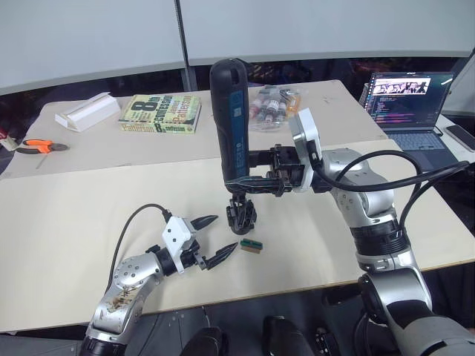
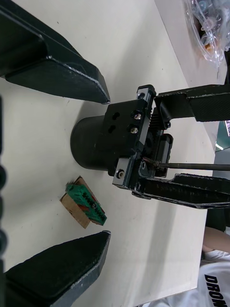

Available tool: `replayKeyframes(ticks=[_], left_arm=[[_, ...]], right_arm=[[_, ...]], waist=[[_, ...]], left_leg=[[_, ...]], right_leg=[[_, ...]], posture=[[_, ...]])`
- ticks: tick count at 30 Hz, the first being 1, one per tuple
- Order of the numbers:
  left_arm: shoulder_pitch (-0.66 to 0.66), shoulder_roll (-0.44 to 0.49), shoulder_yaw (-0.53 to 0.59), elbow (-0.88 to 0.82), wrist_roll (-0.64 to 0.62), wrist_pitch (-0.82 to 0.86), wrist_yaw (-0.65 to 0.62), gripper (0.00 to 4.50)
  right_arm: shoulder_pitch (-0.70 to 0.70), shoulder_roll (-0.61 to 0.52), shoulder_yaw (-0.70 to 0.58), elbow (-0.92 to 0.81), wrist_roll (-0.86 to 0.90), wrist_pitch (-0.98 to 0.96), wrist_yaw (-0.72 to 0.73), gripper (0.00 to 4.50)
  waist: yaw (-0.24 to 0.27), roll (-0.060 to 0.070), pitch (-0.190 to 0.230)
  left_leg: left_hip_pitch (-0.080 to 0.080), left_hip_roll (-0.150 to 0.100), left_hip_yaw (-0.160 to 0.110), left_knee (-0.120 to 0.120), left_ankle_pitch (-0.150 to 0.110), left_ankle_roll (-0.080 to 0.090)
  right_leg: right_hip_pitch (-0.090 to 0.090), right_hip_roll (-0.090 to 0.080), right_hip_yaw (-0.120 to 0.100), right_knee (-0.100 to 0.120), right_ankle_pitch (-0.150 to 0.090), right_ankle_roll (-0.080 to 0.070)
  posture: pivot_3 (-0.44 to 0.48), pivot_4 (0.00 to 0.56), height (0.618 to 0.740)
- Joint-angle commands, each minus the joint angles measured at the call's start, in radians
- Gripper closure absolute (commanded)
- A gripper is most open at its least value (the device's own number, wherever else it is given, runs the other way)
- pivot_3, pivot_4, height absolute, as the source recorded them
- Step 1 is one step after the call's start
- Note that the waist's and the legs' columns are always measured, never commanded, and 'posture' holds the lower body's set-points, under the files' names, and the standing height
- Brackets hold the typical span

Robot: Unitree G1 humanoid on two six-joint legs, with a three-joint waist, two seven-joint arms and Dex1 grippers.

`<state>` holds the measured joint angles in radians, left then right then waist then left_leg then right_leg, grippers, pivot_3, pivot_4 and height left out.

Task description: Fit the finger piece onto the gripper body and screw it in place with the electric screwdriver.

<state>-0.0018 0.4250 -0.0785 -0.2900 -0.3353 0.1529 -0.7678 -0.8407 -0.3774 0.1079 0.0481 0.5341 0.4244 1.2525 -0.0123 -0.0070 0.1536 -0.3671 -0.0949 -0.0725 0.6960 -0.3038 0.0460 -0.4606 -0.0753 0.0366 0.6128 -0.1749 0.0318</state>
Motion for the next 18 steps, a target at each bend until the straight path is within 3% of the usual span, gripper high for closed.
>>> replayKeyframes(ticks=[1,18], left_arm=[[-0.001,0.003,0.004,-0.021,-0.008,-0.011,-0.004,0.00],[0.003,-0.003,0.001,-0.008,-0.005,-0.024,-0.014,0.00]], right_arm=[[-0.022,0.006,-0.039,-0.045,0.047,0.003,-0.007,2.57],[-0.043,-0.004,-0.043,-0.039,0.070,0.020,-0.015,2.57]], waist=[[0.000,0.000,0.000],[0.000,0.000,0.000]], left_leg=[[0.000,0.000,0.000,0.000,0.000,0.000],[0.000,0.000,0.000,0.000,0.000,0.000]], right_leg=[[0.000,0.000,0.000,0.000,0.000,0.000],[0.000,0.000,0.000,0.000,0.000,0.000]], posture=[[0.000,0.150,0.740],[0.000,0.150,0.740]])
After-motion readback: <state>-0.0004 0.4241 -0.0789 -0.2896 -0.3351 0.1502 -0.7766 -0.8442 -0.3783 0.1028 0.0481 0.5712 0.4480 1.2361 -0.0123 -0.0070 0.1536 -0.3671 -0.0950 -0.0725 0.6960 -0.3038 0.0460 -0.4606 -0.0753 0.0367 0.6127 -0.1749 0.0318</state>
